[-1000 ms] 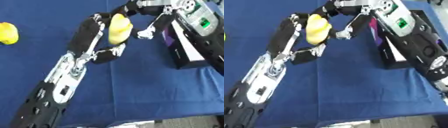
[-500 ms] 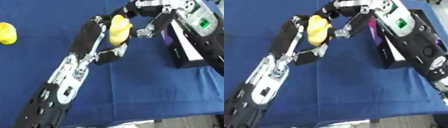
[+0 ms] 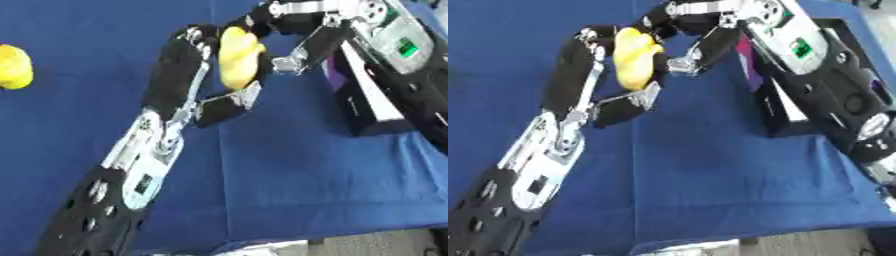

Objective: Pick up the objects with one hand, pass them to the other hand, and then place them into the box on the other side of the table.

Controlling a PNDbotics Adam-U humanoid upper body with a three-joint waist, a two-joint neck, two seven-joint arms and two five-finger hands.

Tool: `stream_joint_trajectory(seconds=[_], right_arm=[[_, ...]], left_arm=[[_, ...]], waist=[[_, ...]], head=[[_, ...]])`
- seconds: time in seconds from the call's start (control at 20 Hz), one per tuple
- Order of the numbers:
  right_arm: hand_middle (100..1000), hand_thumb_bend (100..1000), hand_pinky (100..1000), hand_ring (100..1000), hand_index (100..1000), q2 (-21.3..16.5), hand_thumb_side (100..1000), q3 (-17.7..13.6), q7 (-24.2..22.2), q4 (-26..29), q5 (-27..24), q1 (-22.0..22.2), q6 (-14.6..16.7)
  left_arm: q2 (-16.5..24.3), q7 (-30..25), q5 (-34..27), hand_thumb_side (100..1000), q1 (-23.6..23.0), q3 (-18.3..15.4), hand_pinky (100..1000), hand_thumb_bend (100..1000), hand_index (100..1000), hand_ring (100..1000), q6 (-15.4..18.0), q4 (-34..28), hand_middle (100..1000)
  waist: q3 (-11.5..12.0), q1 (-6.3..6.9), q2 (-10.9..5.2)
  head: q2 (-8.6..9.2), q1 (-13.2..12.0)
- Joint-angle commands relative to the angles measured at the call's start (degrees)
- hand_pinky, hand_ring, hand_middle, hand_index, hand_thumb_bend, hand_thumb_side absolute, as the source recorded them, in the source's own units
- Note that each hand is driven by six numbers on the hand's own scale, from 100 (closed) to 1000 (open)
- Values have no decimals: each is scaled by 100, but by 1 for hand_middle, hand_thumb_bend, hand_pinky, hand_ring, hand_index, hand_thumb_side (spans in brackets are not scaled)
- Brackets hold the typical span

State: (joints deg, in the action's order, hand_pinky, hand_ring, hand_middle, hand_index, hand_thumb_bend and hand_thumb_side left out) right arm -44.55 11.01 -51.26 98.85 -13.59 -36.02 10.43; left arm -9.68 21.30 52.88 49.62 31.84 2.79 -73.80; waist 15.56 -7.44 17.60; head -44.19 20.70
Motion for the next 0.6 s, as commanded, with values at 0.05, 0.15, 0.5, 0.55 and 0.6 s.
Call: stream_joint_trajectory(seconds=[0.05, 0.15, 0.5, 0.55, 0.6], right_arm=[[472, 100, 717, 1000, 537, 78, 306, 170, -71, 432, -194, -55, 96], [471, 100, 716, 1000, 536, 73, 305, 162, -71, 426, -210, -44, 103], [471, 100, 715, 1000, 536, 81, 296, 117, -71, 377, -229, -11, 96], [471, 100, 715, 1000, 537, 83, 295, 108, -71, 372, -235, -9, 93], [471, 100, 714, 1000, 537, 85, 293, 102, -71, 365, -235, -6, 88]], left_arm=[[-138, 247, -6, 524, 137, -80, 733, 574, 746, 612, -108, 23, 599], [-129, 352, 8, 529, 138, -72, 735, 585, 757, 622, -139, 30, 610], [-88, 513, 90, 577, 136, -59, 739, 645, 764, 633, -253, 57, 619], [-84, 513, 105, 590, 136, -50, 740, 657, 766, 635, -249, 60, 621], [-81, 511, 121, 603, 133, -43, 740, 674, 766, 636, -241, 61, 622]], waist=[[-15, -7, -48], [-9, -4, -50], [28, -10, -53], [32, -11, -54], [35, -12, -55]], head=[[8, -46], [8, -120], [8, -244], [8, -235], [8, -221]])
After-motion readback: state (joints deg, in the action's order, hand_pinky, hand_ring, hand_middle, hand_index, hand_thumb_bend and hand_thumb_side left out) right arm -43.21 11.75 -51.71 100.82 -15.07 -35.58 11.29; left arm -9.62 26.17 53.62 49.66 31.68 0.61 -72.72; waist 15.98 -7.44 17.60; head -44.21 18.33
